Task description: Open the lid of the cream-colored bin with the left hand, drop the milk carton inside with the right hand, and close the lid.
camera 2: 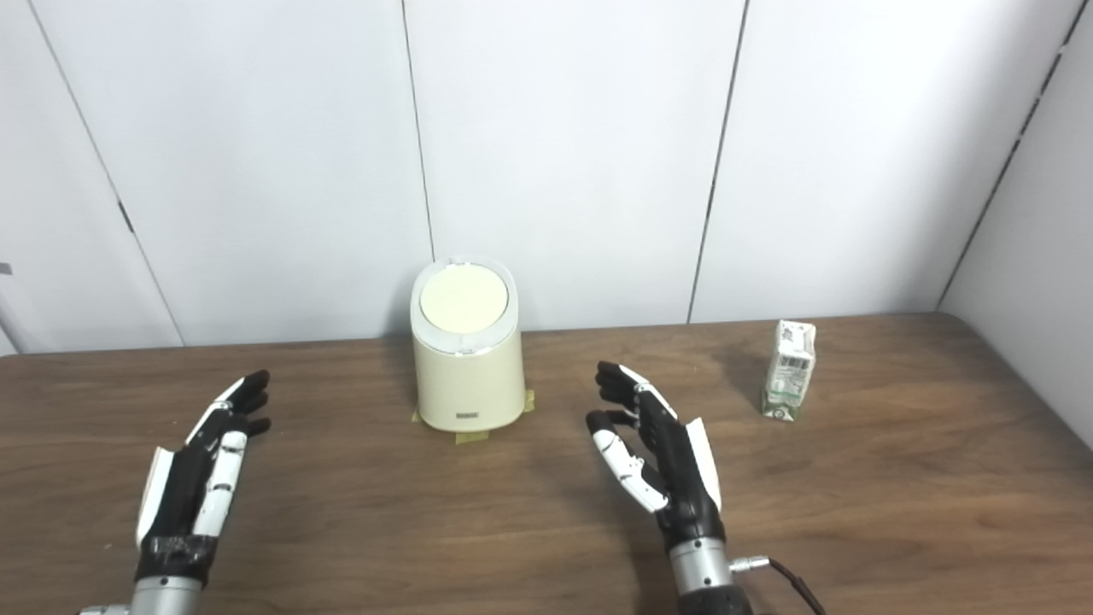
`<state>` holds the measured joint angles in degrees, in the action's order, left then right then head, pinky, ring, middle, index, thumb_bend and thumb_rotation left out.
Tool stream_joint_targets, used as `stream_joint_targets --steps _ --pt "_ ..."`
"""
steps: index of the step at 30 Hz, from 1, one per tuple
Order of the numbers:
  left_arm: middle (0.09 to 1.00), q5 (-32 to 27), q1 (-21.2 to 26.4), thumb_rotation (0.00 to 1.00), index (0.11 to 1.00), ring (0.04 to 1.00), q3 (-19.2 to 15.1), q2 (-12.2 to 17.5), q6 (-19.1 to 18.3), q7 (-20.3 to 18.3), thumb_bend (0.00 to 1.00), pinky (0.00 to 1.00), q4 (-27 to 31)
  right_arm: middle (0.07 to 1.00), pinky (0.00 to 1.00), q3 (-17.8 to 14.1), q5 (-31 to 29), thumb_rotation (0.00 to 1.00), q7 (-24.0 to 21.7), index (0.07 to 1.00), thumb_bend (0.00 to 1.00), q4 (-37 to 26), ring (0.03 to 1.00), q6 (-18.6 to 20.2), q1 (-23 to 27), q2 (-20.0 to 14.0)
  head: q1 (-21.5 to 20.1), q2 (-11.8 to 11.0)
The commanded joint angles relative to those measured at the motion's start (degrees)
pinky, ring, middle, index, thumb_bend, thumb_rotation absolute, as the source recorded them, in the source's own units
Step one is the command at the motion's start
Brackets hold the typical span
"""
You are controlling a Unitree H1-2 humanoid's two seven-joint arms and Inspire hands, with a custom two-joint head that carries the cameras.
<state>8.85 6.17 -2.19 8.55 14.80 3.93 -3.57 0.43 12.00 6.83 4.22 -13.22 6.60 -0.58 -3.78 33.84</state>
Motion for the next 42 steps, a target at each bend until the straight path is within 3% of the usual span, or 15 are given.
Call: stream_joint_targets --steps 1,19,22,24,31,33,38,42 --pt "0.908 1.06 -1.12 0.93 0.873 0.893 0.29 -0.01 1.49 0.40 0.27 0.82 -0.68 0.802 0.72 -0.64 0.50 0.61 0.22 0.791 0.20 0.28 0.797 -1.58 -0.16 -1.99 0.00 0.06" --pt "0.899 2.13 -0.71 0.93 0.872 0.883 0.37 0.65 2.17 0.58 0.25 0.81 -0.51 0.809 0.72 -0.49 0.35 0.64 0.31 0.797 0.21 0.51 0.802 -1.44 -0.07 -1.55 -0.38 -0.10" --pt "0.904 0.54 0.07 0.86 0.874 0.887 0.08 0.50 2.04 0.05 0.27 0.81 0.88 0.811 0.72 -0.52 0.00 0.64 0.23 0.798 0.22 0.61 0.802 -1.42 0.01 -1.39 -0.44 -0.10" --pt "0.910 -0.17 0.98 0.83 0.880 0.893 -0.03 0.53 1.73 -0.31 0.33 0.81 1.88 0.814 0.73 -0.62 -0.75 0.61 -0.02 0.799 0.22 0.66 0.803 -1.25 0.02 -1.28 -0.52 -0.16" --pt "0.934 -0.09 9.02 0.70 0.901 0.932 -0.05 -0.12 -5.12 -0.99 0.46 0.86 5.41 0.810 0.73 -0.62 0.08 0.64 0.58 0.796 0.23 0.93 0.800 -1.12 0.06 -1.18 -0.42 -0.38" --pt "0.926 0.53 11.64 0.67 0.894 0.929 -0.04 -0.78 -7.28 -0.60 0.55 0.87 5.58 0.810 0.72 -0.64 -0.03 0.62 0.59 0.796 0.23 0.99 0.798 -1.12 0.06 -1.09 -0.48 -0.42" --pt "0.967 2.57 18.30 0.60 0.935 0.968 1.01 -1.96 -14.87 -0.89 0.64 0.94 6.31 0.812 0.73 -0.61 0.07 0.62 0.56 0.796 0.22 0.91 0.800 -1.13 0.06 -1.06 -0.41 -0.46" --pt "0.999 5.50 23.53 0.52 0.982 0.999 2.49 -3.51 -21.21 -0.37 0.77 1.00 6.10 0.809 0.71 -0.72 -0.34 0.61 0.53 0.795 0.22 0.86 0.795 -1.43 0.02 -0.94 -0.28 -0.50"
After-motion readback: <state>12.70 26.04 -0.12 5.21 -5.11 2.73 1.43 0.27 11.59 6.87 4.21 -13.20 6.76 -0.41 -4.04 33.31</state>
